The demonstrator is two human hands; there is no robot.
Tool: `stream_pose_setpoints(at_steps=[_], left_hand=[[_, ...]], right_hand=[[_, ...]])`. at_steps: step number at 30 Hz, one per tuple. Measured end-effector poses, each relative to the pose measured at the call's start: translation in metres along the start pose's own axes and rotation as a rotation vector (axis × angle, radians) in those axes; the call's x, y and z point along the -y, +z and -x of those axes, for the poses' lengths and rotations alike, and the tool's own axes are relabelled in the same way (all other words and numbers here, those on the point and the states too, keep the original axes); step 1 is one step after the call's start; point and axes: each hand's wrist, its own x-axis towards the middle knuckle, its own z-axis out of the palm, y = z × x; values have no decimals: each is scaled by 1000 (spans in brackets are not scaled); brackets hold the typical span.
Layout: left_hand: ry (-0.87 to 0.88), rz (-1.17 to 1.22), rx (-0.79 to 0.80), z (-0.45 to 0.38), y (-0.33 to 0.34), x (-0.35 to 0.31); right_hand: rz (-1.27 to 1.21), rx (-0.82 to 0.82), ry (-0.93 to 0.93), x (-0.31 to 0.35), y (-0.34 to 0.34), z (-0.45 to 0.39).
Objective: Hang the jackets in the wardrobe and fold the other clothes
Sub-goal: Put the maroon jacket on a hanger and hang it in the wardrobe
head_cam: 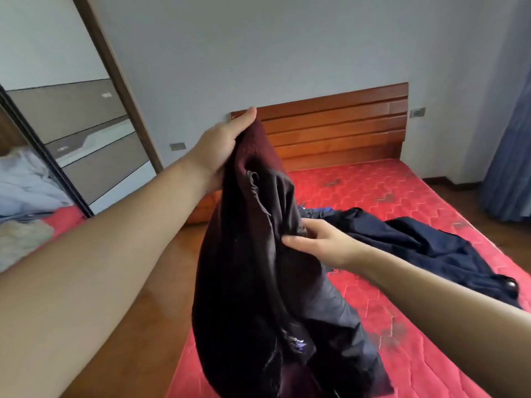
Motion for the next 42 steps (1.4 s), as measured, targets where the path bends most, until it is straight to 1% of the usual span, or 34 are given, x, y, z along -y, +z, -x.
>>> stream_pose_setpoints(at_steps=[2,4,7,9,10,12,14,15,16,19,20,22,24,25,27,29,30,31,32,34,35,37,39,41,42], left_hand=[[43,-88,-74,9,-8,-10],[82,-226,-156,19,-23,-17],[101,-534,-227,30,-48,-21],[103,-771,-311,38,-60,-18],[94,-831,-349,42,-64,-15],[72,-826,-367,49,-65,-11],[82,-726,-358,50,-60,-10],[101,-666,-352,49,-54,-12],[125,-621,-346,47,-48,-15],[172,-605,-243,44,-22,-22],[167,-619,-198,43,-13,-22],[142,-672,-164,43,-2,-15],[158,-706,-198,41,-1,-4],[187,-724,-242,40,-3,0],[285,-770,-400,40,-9,13],[490,-797,-570,50,-13,33],[592,-816,-603,56,-13,47],[621,-821,-583,64,-13,62],[557,-811,-526,72,-13,77],[263,-811,-413,78,-13,106],[127,-826,-396,76,-15,118],[-64,-857,-391,71,-19,136],[-166,-841,-361,66,-22,140],[-156,-787,-381,62,-25,134],[-120,-762,-411,59,-30,127]], right_hand=[[187,-110,-94,11,-6,-11],[286,-202,-142,28,-23,-20],[424,-333,-177,57,-51,-27],[533,-374,-226,83,-56,-31],[581,-387,-245,95,-56,-32],[728,-392,-257,111,-56,-33],[923,-436,-243,118,-59,-33],[952,-437,-244,119,-57,-32],[956,-399,-254,121,-49,-30],[826,-132,-348,131,-7,-28],[772,-115,-365,132,6,-28],[667,-178,-334,132,21,-30],[642,-257,-304,127,25,-35],[634,-303,-283,123,22,-39],[582,-411,-211,117,15,-47],[444,-523,-145,117,11,-53],[343,-560,-123,120,9,-56],[253,-588,-110,126,10,-56],[183,-602,-102,134,10,-57],[73,-592,-106,153,13,-58],[27,-586,-103,162,13,-58],[-27,-591,-100,177,11,-57],[-58,-605,-104,184,5,-55],[-34,-651,-116,183,-8,-51],[36,-677,-117,181,-16,-47]])
